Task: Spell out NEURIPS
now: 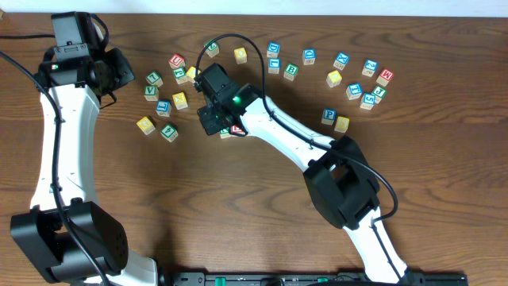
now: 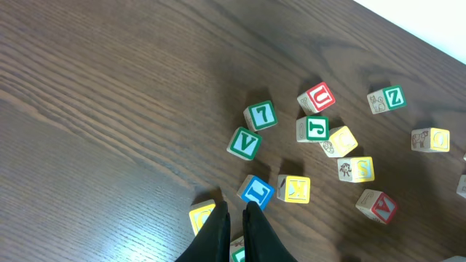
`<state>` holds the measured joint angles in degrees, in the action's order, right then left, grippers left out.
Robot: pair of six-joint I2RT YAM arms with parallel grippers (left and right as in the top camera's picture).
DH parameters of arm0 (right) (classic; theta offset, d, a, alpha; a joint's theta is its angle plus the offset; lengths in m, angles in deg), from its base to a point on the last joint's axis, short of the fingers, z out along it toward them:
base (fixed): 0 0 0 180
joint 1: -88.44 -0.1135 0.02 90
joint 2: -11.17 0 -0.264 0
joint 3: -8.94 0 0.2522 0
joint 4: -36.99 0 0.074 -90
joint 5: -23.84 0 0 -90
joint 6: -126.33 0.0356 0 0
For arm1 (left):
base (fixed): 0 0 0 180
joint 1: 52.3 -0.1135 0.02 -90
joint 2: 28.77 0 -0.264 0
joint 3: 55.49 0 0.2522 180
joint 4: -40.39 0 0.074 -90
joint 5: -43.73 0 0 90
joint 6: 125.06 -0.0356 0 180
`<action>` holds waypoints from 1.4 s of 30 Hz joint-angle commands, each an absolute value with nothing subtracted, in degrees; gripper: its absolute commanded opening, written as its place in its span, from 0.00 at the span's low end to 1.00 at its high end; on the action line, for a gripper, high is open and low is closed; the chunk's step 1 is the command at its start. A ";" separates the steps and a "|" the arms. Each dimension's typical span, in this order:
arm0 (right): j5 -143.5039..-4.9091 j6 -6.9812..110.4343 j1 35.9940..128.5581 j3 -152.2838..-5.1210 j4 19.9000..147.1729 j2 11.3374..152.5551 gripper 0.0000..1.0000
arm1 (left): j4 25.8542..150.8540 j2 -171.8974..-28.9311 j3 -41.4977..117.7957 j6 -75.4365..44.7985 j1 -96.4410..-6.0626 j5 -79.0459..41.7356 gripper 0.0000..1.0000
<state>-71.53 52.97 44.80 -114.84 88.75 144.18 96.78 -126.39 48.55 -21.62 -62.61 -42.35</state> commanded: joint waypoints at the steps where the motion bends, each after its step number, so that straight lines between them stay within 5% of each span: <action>1: -71.92 51.92 44.50 -115.17 88.92 145.67 0.01 | 97.11 -126.83 48.60 -22.32 -62.56 -42.65 0.08; 42: -66.74 51.73 44.89 -115.72 89.54 145.69 0.01 | 97.61 -126.83 48.60 -22.35 -62.56 -42.68 0.09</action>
